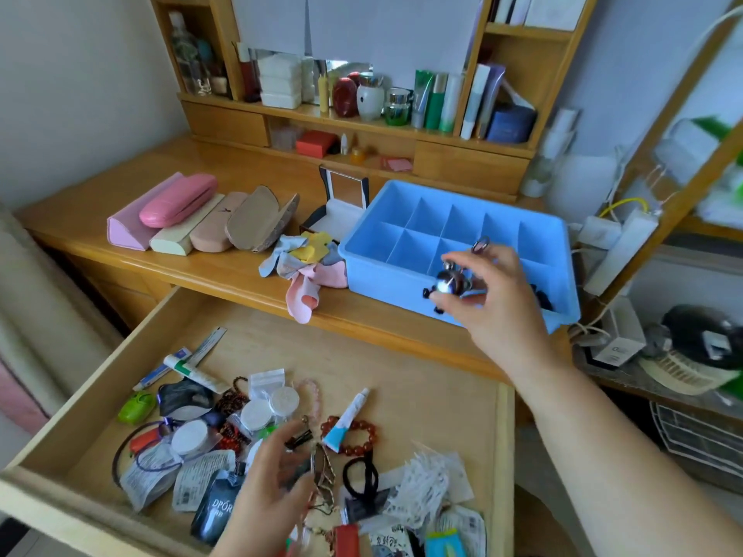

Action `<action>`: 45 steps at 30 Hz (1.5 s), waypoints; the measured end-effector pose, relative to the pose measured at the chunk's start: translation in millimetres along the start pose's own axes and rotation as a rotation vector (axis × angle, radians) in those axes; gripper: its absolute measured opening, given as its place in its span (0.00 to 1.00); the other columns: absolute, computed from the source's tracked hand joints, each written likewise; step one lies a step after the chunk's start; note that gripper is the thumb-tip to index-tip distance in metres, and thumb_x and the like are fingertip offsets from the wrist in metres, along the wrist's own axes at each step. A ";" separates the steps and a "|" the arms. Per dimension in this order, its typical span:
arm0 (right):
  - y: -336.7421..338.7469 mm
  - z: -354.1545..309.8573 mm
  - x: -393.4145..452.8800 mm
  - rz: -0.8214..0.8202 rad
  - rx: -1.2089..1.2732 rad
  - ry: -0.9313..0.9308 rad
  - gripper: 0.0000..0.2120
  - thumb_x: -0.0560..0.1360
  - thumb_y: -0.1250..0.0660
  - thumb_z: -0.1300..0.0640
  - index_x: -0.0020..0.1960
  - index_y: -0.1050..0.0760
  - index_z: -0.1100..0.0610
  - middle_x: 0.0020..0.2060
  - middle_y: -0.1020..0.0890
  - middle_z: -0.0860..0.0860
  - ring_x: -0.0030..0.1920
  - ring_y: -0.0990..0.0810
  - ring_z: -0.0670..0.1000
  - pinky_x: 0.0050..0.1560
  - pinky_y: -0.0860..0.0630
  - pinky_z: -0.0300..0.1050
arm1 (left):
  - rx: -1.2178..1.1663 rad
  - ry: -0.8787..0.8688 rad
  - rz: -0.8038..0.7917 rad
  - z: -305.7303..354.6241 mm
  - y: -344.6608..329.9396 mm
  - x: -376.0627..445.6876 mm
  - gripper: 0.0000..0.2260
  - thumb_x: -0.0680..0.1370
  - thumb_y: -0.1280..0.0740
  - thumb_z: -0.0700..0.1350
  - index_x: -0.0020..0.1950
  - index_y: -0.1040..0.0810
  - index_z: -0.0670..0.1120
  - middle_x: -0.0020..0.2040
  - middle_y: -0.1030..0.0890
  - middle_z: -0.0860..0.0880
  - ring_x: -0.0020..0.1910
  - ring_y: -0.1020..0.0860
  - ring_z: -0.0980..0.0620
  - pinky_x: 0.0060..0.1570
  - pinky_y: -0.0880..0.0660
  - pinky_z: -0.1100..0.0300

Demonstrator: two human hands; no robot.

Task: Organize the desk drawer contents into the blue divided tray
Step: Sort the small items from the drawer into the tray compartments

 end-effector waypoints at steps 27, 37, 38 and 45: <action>-11.2 81.8 41.7 -0.730 -0.687 -0.311 0.38 0.57 0.67 0.22 0.27 0.40 0.55 0.26 0.33 0.51 0.37 0.29 0.46 0.72 0.48 0.52 | 0.218 0.088 -0.010 -31.9 0.0 15.2 0.20 0.72 0.33 0.32 0.55 0.25 0.56 0.43 0.21 0.48 0.35 0.21 0.56 0.41 0.23 0.67; -10.7 84.3 47.1 -0.694 -0.635 -0.321 0.56 0.56 0.71 0.22 0.68 0.29 0.47 0.55 0.21 0.49 0.73 0.38 0.55 0.74 0.55 0.53 | 0.334 0.098 -0.088 -31.6 -9.5 17.0 0.23 0.72 0.31 0.38 0.63 0.31 0.55 0.52 0.22 0.47 0.41 0.22 0.53 0.45 0.25 0.67; -2.4 81.0 53.5 -0.599 -0.499 -0.305 0.53 0.56 0.69 0.20 0.62 0.24 0.44 0.56 0.20 0.48 0.71 0.35 0.53 0.74 0.52 0.52 | 0.328 0.098 -0.082 -32.3 -8.8 17.2 0.23 0.72 0.31 0.38 0.63 0.30 0.54 0.52 0.22 0.47 0.42 0.21 0.53 0.45 0.24 0.67; 106.4 62.0 77.7 -0.089 0.009 -0.250 0.44 0.59 0.59 0.16 0.40 0.16 0.44 0.45 0.15 0.52 0.50 0.18 0.55 0.63 0.30 0.58 | 0.281 0.122 -0.062 -39.4 -6.5 20.6 0.23 0.70 0.30 0.37 0.63 0.28 0.53 0.48 0.21 0.46 0.40 0.19 0.53 0.45 0.22 0.62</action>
Point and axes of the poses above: each hand's wrist, its own x-axis towards the middle knuckle, its own y-axis out of the back of the hand, z = x × y, the point moved 8 cm from there along x, towards the middle knuckle
